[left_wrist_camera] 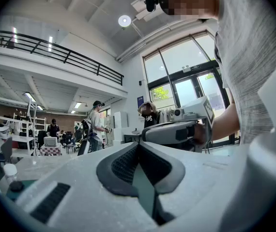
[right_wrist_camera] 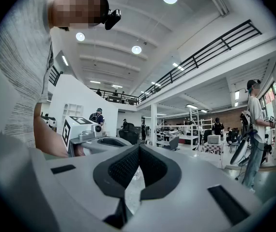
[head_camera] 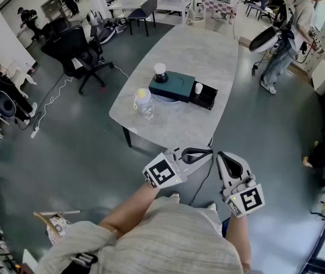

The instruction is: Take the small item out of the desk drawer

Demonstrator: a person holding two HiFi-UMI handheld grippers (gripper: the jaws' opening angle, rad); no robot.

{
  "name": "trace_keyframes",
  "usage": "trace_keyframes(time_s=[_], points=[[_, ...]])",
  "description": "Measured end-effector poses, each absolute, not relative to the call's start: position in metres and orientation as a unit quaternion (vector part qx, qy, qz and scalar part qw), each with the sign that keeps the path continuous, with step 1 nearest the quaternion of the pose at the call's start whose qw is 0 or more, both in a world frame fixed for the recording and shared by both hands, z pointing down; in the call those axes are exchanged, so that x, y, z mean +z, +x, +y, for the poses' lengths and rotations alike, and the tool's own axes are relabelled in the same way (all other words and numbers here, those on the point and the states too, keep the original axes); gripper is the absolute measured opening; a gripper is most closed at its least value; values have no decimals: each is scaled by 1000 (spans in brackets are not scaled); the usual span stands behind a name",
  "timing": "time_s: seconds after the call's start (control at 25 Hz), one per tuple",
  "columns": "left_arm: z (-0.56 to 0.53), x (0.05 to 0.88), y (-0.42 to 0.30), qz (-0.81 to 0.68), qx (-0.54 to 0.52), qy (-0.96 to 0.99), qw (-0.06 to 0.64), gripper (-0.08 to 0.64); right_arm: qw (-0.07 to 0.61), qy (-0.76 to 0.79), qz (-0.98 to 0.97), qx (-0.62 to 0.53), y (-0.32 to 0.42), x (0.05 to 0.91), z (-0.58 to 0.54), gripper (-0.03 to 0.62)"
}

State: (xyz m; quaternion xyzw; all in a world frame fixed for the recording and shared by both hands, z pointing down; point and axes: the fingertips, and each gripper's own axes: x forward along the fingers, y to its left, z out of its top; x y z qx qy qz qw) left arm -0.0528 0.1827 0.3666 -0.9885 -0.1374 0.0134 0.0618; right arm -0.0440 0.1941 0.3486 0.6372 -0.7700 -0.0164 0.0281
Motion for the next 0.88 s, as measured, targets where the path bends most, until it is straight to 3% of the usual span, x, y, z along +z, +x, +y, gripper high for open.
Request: trace_keyframes(time_s=[0.64, 0.88], points=[[174, 373, -54, -146, 12, -987, 61, 15, 49, 634, -771, -18, -52, 354, 180, 8], [167, 379, -56, -145, 6, -988, 55, 15, 5, 611, -791, -19, -60, 344, 177, 9]])
